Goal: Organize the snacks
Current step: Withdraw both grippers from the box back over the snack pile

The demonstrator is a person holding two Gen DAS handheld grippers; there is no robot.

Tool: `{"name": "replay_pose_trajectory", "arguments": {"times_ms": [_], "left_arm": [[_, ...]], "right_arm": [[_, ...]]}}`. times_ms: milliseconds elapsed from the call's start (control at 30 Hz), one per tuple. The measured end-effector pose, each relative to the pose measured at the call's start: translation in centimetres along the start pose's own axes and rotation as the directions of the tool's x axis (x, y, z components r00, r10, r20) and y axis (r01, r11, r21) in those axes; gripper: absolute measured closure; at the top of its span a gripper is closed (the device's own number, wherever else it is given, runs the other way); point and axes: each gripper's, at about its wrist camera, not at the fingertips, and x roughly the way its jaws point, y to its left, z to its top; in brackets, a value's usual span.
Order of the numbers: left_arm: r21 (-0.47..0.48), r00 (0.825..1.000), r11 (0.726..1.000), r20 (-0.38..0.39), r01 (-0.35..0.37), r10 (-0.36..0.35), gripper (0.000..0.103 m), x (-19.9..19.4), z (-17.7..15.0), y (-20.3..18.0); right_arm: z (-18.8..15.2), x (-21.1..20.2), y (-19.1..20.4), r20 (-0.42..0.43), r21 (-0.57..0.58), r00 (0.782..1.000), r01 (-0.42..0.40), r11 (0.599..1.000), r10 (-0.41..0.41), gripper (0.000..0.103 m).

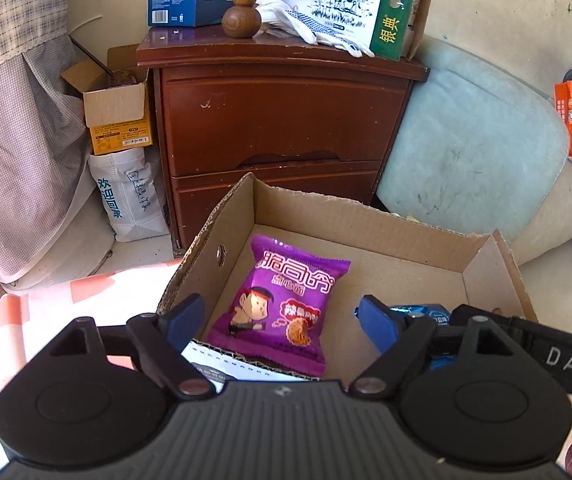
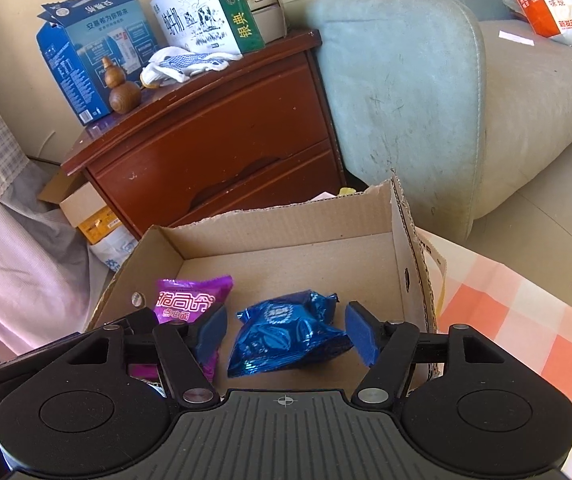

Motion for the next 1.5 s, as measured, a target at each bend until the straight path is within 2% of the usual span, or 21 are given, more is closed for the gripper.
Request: {"name": "replay_pose_trajectory", "arguments": {"times_ms": [300, 567, 1000, 1200, 1500], "left_arm": [[0.030, 0.998, 0.999, -0.032, -0.045, 0.046, 0.017, -1.9, -2.2, 0.9], [0.039, 0.994, 0.997, -0.087, -0.067, 0.071, 0.017, -3.3, -4.7, 1.1], [0.019, 0.988, 0.997, -0.134, -0.075, 0.077, 0.017, -5.4, -8.2, 1.0], [0.001, 0.986, 0.999, -0.156, -0.054, 0.054, 0.017, -6.8, -10.3, 1.3], [0.002, 0.980, 0.999, -0.198, -0.035, 0.035, 0.017, -8.3, -14.0, 1.2]], "right_arm": [[-1.2, -1.6, 1.4, -0.023, -0.080, 1.000, -0.016, 0.997, 0.014, 0.031], [-3.5, -2.8, 1.8, -0.065, -0.172, 0.998, 0.012, 0.985, -0.024, 0.028], [-6.3, -5.1, 1.1, -0.099, -0.221, 0.994, 0.016, 0.975, -0.039, 0.028], [-8.0, -6.7, 0.7, -0.127, -0.230, 0.991, 0.013, 0.973, -0.043, 0.023], [-11.3, -8.8, -0.3, -0.176, -0.245, 0.984, -0.006, 0.970, -0.038, 0.023]]}}
